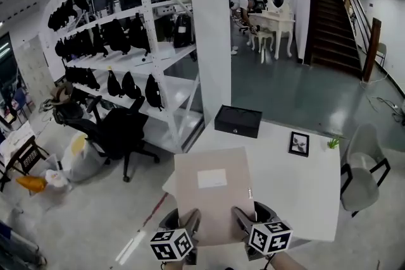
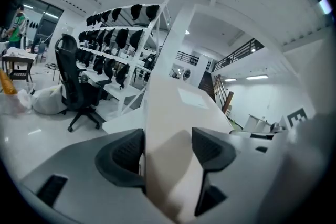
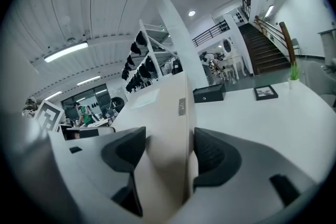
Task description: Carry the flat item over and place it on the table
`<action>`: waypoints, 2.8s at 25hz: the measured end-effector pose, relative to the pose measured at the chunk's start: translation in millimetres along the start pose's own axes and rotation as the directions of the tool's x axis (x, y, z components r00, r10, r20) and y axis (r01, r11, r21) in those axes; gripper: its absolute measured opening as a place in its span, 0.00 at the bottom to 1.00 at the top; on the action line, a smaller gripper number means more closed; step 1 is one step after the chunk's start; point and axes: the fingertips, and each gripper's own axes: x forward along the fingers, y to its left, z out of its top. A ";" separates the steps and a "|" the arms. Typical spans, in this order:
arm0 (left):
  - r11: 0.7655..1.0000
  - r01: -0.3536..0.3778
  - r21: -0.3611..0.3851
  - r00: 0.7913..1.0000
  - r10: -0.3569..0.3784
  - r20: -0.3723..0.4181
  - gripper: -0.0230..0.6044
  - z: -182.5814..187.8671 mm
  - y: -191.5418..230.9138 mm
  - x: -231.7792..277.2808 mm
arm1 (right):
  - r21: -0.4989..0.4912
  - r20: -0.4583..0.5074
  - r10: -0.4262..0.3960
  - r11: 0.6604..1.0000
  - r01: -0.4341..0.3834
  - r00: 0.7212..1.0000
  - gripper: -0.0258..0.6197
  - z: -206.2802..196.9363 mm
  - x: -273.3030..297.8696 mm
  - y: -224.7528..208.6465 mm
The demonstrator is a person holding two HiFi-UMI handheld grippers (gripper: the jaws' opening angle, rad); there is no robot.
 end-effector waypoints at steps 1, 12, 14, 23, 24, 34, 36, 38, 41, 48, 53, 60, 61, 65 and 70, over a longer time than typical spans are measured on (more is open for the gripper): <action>1.000 0.018 0.008 1.000 -0.018 -0.012 0.50 1.0 -4.5 8.1 | 0.010 0.004 -0.020 1.000 0.020 1.000 0.48 1.9 -1.1 -6.7; 0.962 0.254 0.102 0.962 -0.240 -0.130 0.50 26.7 -34.7 94.9 | 0.126 0.084 -0.260 0.960 0.249 0.962 0.48 22.6 3.2 -56.7; 0.949 0.294 0.116 0.950 -0.276 -0.149 0.50 31.3 -40.3 107.1 | 0.147 0.098 -0.299 0.947 0.284 0.949 0.48 25.6 3.1 -62.7; 0.894 0.427 0.138 0.891 -0.389 -0.235 0.50 28.1 -68.9 146.5 | 0.219 0.110 -0.440 0.885 0.410 0.891 0.48 24.3 -8.3 -90.9; 0.887 0.439 0.139 0.884 -0.399 -0.244 0.50 26.6 -72.0 149.2 | 0.227 0.110 -0.453 0.878 0.421 0.885 0.48 23.2 -10.4 -93.3; 0.866 0.481 0.135 0.851 -0.424 -0.310 0.50 11.3 -78.9 178.4 | 0.268 0.082 -0.509 0.839 0.473 0.857 0.48 9.5 -3.7 -115.5; 0.868 0.478 0.134 0.849 -0.418 -0.322 0.50 7.6 -80.1 185.8 | 0.275 0.071 -0.510 0.836 0.475 0.857 0.48 6.8 -0.4 -122.8; 0.870 0.474 0.133 0.848 -0.411 -0.334 0.50 3.8 -82.6 193.7 | 0.280 0.061 -0.512 0.833 0.478 0.857 0.48 5.2 1.9 -131.1; 0.874 0.467 0.131 0.848 -0.401 -0.348 0.50 -2.0 -88.1 206.7 | 0.285 0.045 -0.514 0.828 0.482 0.857 0.48 3.6 5.4 -145.3; 0.889 0.442 0.120 0.849 -0.371 -0.375 0.50 -11.7 -96.1 235.6 | 0.289 0.004 -0.504 0.827 0.482 0.863 0.48 2.3 18.7 -176.5; 0.900 0.421 0.113 0.851 -0.349 -0.393 0.50 -16.8 -95.2 254.1 | 0.291 -0.019 -0.495 0.829 0.478 0.869 0.48 0.3 32.0 -193.5; 0.911 0.399 0.109 0.854 -0.325 -0.407 0.50 -21.6 -94.5 272.2 | 0.289 -0.043 -0.486 0.830 0.477 0.873 0.47 -2.3 45.2 -210.6; 0.911 0.398 0.107 0.852 -0.324 -0.411 0.50 -22.1 -94.6 274.4 | 0.290 -0.045 -0.486 0.830 0.477 0.873 0.47 -2.7 46.5 -212.6; 0.912 0.397 0.106 0.851 -0.322 -0.415 0.49 -20.0 -96.0 283.6 | 0.290 -0.038 -0.489 0.829 0.478 0.871 0.47 0.1 51.5 -219.7; 0.914 0.392 0.101 0.845 -0.314 -0.433 0.49 -23.0 -96.2 289.4 | 0.286 -0.054 -0.494 0.825 0.488 0.868 0.47 -1.3 54.4 -225.0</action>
